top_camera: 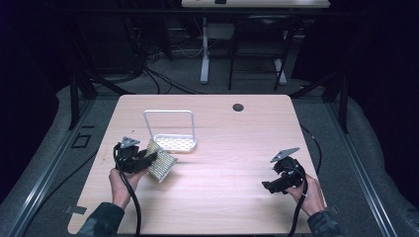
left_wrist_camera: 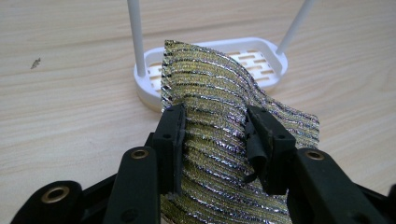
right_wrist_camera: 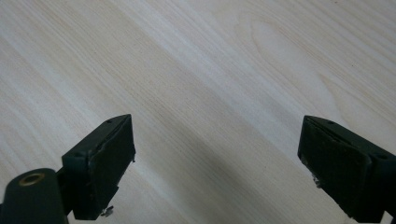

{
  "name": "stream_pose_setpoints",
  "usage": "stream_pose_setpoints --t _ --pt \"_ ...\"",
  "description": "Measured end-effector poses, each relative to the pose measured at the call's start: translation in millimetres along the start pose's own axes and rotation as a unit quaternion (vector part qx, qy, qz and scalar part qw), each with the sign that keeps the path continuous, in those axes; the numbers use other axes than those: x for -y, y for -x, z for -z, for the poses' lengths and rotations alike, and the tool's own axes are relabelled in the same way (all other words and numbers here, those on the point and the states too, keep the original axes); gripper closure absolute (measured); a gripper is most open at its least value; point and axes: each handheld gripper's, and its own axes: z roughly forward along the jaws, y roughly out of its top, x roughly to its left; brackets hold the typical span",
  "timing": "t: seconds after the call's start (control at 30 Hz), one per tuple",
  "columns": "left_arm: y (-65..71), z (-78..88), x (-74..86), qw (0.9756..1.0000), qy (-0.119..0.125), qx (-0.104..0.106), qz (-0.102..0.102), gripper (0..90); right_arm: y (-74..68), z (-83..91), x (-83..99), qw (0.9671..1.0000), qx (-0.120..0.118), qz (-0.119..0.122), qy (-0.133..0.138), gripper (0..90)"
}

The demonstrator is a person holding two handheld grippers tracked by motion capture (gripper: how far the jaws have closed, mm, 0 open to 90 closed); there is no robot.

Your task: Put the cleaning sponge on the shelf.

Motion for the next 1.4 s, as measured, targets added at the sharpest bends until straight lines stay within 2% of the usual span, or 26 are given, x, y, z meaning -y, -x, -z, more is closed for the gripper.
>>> stream_pose_setpoints --t 0.03,0.1,0.23,0.47,0.63,0.73,0.8,0.97,1.17,1.4 --pt "0.7 -0.6 -1.0 1.0 0.003 0.001 0.002 58.8 0.7 0.5 0.7 1.0 0.003 0.004 0.002 10.6" --pt "2.7 -1.8 -2.7 1.0 0.004 0.0 0.0 58.7 0.7 1.2 1.2 1.0 0.001 -0.006 0.001 10.7" --pt "8.3 -7.3 -6.1 0.9998 0.009 0.005 0.014 58.6 1.4 0.9 1.4 1.0 0.003 -0.001 -0.002 10.7" --pt "18.4 -18.0 -13.1 0.9996 0.02 -0.001 0.022 58.6 2.7 3.2 3.4 1.0 0.008 -0.004 0.002 10.6" --pt "21.8 -23.5 -18.0 0.9989 0.032 -0.01 0.033 58.6 2.1 3.6 3.3 0.9999 0.01 -0.003 0.003 10.4" --pt "21.8 -28.0 -18.6 0.9987 0.032 -0.019 0.033 58.6 1.9 3.6 2.9 1.0 0.007 -0.003 0.002 10.3" --pt "21.5 -30.0 -18.3 0.9978 0.043 -0.03 0.039 58.7 2.2 3.0 3.2 0.9999 0.01 -0.003 0.005 10.3" --pt "23.7 -34.4 -19.8 0.9969 0.052 -0.05 0.032 58.6 3.0 3.8 3.6 0.9999 0.012 -0.008 0.001 10.3" --pt "26.1 -42.6 -23.6 0.9955 0.06 -0.06 0.041 58.6 3.0 3.4 3.8 0.9999 0.012 -0.008 0.003 10.4" --pt "33.5 -51.3 -31.1 0.9943 0.066 -0.074 0.039 58.6 3.5 3.7 4.5 0.9999 0.013 -0.009 0.003 10.3"
